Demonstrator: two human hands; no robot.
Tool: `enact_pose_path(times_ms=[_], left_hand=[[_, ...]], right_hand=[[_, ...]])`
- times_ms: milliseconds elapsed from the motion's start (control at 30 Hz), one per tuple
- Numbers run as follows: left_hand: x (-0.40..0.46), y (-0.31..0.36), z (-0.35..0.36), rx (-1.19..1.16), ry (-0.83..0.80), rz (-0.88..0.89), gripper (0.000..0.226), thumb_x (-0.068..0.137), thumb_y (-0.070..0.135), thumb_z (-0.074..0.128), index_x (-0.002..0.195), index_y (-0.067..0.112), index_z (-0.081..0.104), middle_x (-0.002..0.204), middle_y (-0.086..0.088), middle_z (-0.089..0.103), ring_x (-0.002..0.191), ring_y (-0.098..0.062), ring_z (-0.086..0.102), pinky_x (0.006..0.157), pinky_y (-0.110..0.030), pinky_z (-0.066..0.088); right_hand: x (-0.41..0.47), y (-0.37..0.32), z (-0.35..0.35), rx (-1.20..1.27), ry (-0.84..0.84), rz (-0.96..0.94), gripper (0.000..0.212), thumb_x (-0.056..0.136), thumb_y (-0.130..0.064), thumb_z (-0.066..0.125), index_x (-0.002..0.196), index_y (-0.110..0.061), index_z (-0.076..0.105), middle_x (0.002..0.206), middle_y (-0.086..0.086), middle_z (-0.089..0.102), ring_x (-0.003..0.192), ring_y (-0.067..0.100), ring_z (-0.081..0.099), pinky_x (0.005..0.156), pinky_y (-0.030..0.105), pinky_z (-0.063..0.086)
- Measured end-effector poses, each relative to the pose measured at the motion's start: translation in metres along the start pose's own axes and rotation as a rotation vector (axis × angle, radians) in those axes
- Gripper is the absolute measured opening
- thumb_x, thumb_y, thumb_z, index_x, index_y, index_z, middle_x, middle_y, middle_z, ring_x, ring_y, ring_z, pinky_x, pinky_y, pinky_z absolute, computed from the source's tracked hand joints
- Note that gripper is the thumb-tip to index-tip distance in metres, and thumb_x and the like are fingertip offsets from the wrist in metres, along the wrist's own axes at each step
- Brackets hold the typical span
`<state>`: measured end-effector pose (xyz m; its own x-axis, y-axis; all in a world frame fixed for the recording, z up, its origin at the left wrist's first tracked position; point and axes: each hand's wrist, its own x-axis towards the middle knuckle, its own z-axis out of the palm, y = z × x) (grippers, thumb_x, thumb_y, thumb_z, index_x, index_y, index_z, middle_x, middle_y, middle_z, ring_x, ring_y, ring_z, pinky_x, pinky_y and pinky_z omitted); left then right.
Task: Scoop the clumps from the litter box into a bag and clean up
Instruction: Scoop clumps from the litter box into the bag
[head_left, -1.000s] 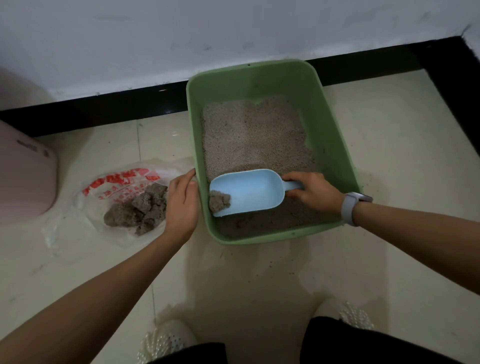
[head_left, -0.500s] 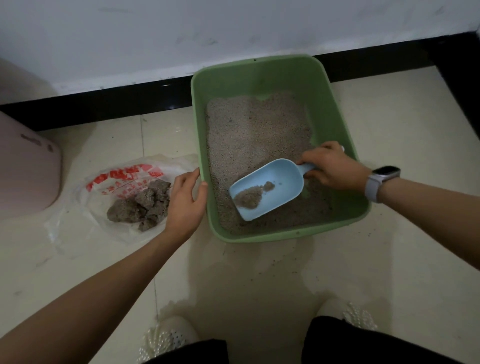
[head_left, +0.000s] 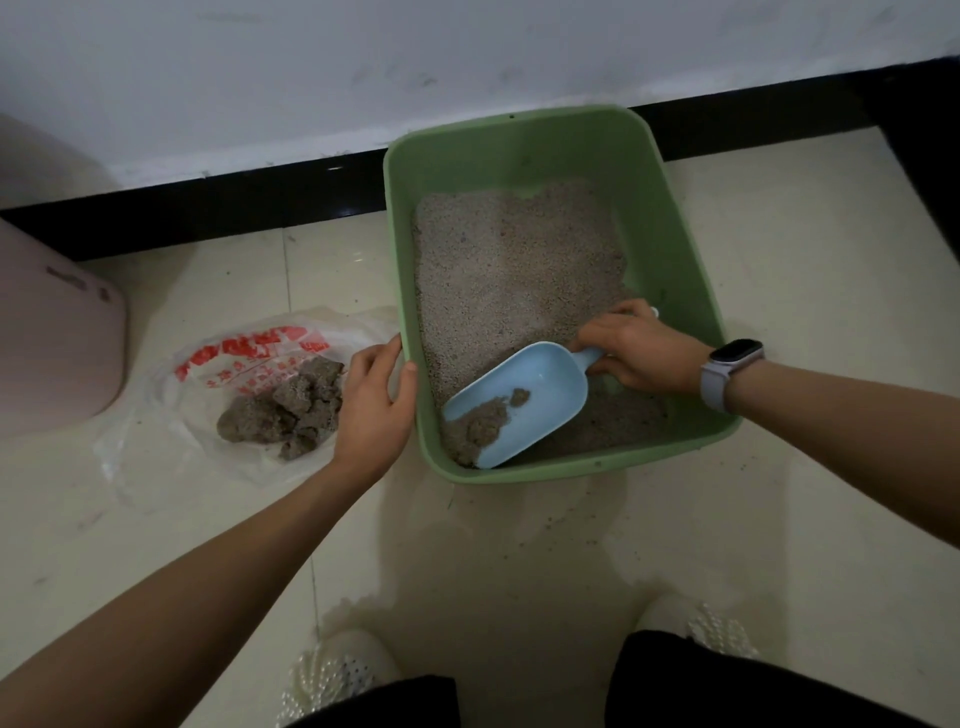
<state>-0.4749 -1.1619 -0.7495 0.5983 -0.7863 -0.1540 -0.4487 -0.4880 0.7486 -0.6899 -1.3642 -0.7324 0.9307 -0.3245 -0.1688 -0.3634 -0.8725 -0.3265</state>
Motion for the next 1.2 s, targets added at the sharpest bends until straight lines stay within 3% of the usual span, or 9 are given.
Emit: enact_pose_path(times_ms=[167, 333, 500, 600, 700, 933, 1100, 1200], left_hand=[[0.000, -0.003, 0.001, 0.006, -0.001, 0.016, 0.044, 0.098, 0.027, 0.040, 0.140, 0.017, 0.039, 0.128, -0.008, 0.042, 0.117, -0.019, 0.045, 0.100, -0.037, 0.038], [0.000, -0.005, 0.003, -0.010, -0.015, 0.016, 0.053, 0.094, 0.039, 0.033, 0.142, 0.016, 0.038, 0.130, -0.008, 0.042, 0.117, -0.018, 0.044, 0.102, -0.037, 0.037], [0.001, -0.006, 0.002, -0.039, -0.009, 0.018, 0.060, 0.089, 0.040, 0.026, 0.141, 0.014, 0.039, 0.129, -0.009, 0.042, 0.111, -0.005, 0.039, 0.094, -0.015, 0.027], [0.001, -0.008, -0.001, -0.036, -0.012, 0.035, 0.058, 0.089, 0.039, 0.026, 0.140, 0.015, 0.040, 0.126, -0.008, 0.043, 0.105, -0.002, 0.038, 0.088, -0.009, 0.025], [0.002, -0.008, -0.002, -0.032, -0.014, 0.049, 0.057, 0.089, 0.039, 0.027, 0.140, 0.018, 0.041, 0.123, -0.007, 0.043, 0.102, 0.000, 0.037, 0.085, -0.010, 0.026], [0.002, -0.007, 0.000, -0.023, -0.002, 0.043, 0.057, 0.089, 0.039, 0.027, 0.140, 0.018, 0.042, 0.121, -0.004, 0.042, 0.103, -0.001, 0.038, 0.084, -0.009, 0.025], [0.003, -0.008, 0.000, -0.014, 0.018, 0.050, 0.056, 0.088, 0.039, 0.028, 0.139, 0.019, 0.043, 0.114, 0.002, 0.039, 0.102, -0.003, 0.038, 0.082, -0.008, 0.025], [0.002, -0.006, -0.001, -0.026, 0.025, 0.038, 0.055, 0.088, 0.039, 0.030, 0.138, 0.021, 0.043, 0.114, 0.003, 0.038, 0.104, -0.005, 0.039, 0.086, -0.012, 0.027]], right_hand=[[0.002, -0.006, 0.008, 0.093, -0.032, 0.091, 0.021, 0.086, -0.011, 0.057, 0.107, -0.013, 0.059, 0.102, 0.004, 0.063, 0.099, 0.023, 0.056, 0.082, 0.022, 0.015], [-0.005, -0.008, 0.018, 0.184, -0.039, 0.181, 0.021, 0.085, -0.014, 0.060, 0.106, -0.014, 0.060, 0.098, 0.003, 0.064, 0.096, 0.023, 0.058, 0.091, 0.032, 0.025], [-0.011, -0.011, 0.018, 0.269, 0.066, 0.218, 0.021, 0.081, -0.009, 0.066, 0.101, -0.004, 0.061, 0.092, 0.013, 0.065, 0.086, 0.032, 0.059, 0.077, 0.034, 0.034], [-0.009, -0.014, 0.018, 0.258, 0.095, 0.206, 0.020, 0.081, -0.008, 0.065, 0.100, -0.003, 0.061, 0.090, 0.011, 0.063, 0.086, 0.031, 0.058, 0.081, 0.035, 0.034], [-0.005, -0.018, 0.007, 0.225, 0.076, 0.234, 0.020, 0.085, -0.013, 0.062, 0.104, -0.010, 0.060, 0.093, 0.003, 0.063, 0.093, 0.025, 0.057, 0.091, 0.035, 0.028], [0.009, -0.033, -0.042, -0.062, 0.071, 0.065, 0.028, 0.086, -0.028, 0.060, 0.113, -0.021, 0.061, 0.106, 0.000, 0.068, 0.096, 0.025, 0.061, 0.084, 0.031, 0.035], [0.014, -0.044, -0.055, -0.209, 0.168, -0.106, 0.025, 0.078, -0.024, 0.058, 0.096, -0.013, 0.070, 0.079, 0.005, 0.071, 0.066, 0.027, 0.065, 0.069, 0.031, 0.041], [0.013, -0.049, -0.055, -0.237, 0.125, -0.089, 0.031, 0.075, -0.029, 0.050, 0.094, -0.015, 0.070, 0.074, 0.002, 0.070, 0.063, 0.024, 0.064, 0.067, 0.027, 0.036]])
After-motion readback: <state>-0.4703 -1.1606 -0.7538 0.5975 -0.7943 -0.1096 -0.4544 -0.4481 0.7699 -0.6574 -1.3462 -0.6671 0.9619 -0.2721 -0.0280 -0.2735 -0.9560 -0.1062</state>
